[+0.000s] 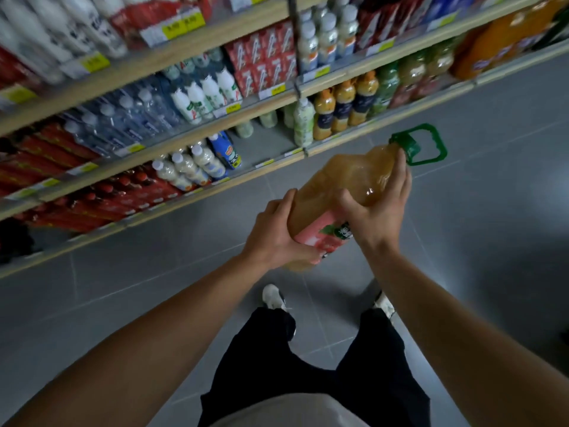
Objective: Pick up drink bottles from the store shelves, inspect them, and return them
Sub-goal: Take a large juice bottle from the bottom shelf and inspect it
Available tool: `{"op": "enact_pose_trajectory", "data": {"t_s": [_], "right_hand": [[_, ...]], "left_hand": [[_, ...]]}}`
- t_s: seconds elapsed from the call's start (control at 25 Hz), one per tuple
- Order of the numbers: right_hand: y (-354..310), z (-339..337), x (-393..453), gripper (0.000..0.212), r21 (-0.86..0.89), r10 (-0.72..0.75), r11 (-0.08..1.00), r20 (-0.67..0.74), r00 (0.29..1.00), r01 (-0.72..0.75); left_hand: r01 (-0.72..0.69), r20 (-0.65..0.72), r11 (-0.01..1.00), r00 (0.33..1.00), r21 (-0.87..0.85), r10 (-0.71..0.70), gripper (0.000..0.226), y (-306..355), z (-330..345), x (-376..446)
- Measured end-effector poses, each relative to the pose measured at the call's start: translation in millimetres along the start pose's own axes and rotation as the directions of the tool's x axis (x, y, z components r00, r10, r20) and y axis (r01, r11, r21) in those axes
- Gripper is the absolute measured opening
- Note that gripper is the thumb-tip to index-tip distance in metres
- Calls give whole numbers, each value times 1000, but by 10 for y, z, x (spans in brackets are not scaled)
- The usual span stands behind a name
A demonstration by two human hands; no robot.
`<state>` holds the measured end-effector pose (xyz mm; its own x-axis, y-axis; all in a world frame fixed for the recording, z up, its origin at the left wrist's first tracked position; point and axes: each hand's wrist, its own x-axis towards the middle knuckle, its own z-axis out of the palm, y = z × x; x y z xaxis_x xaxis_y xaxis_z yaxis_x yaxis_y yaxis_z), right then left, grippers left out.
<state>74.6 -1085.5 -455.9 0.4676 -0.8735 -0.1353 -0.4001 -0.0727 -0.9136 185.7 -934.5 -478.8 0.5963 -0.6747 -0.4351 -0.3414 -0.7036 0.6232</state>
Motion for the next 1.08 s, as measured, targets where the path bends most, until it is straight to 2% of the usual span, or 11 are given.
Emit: {"op": "enact_pose_trajectory", "data": {"t_s": [0.16, 0.44, 0.64, 0.96, 1.08], "right_hand": [[55, -960, 214, 104, 22, 4, 1000, -54, 999, -3], [271, -2456, 889, 104, 12, -39, 999, -32, 999, 40], [458, -3125, 1586, 104, -40, -49, 998, -31, 998, 48], [829, -3705, 3567, 102, -101, 2, 995, -58, 998, -8], [883, -3918, 4443, 101, -101, 48, 994, -48, 998, -52]], "left_hand": [[-35, 10, 999, 999, -15, 35, 136, 878, 427, -44], [-74, -28, 996, 997, -55, 72, 138, 2297, 1257, 154], [-85, -5, 993, 996, -85, 84, 137, 3024, 1729, 645], [-122, 37, 984, 991, -134, 128, 127, 4039, 2268, 2473], [-84, 80, 988, 992, -131, 95, 127, 4521, 2367, 3250]]}}
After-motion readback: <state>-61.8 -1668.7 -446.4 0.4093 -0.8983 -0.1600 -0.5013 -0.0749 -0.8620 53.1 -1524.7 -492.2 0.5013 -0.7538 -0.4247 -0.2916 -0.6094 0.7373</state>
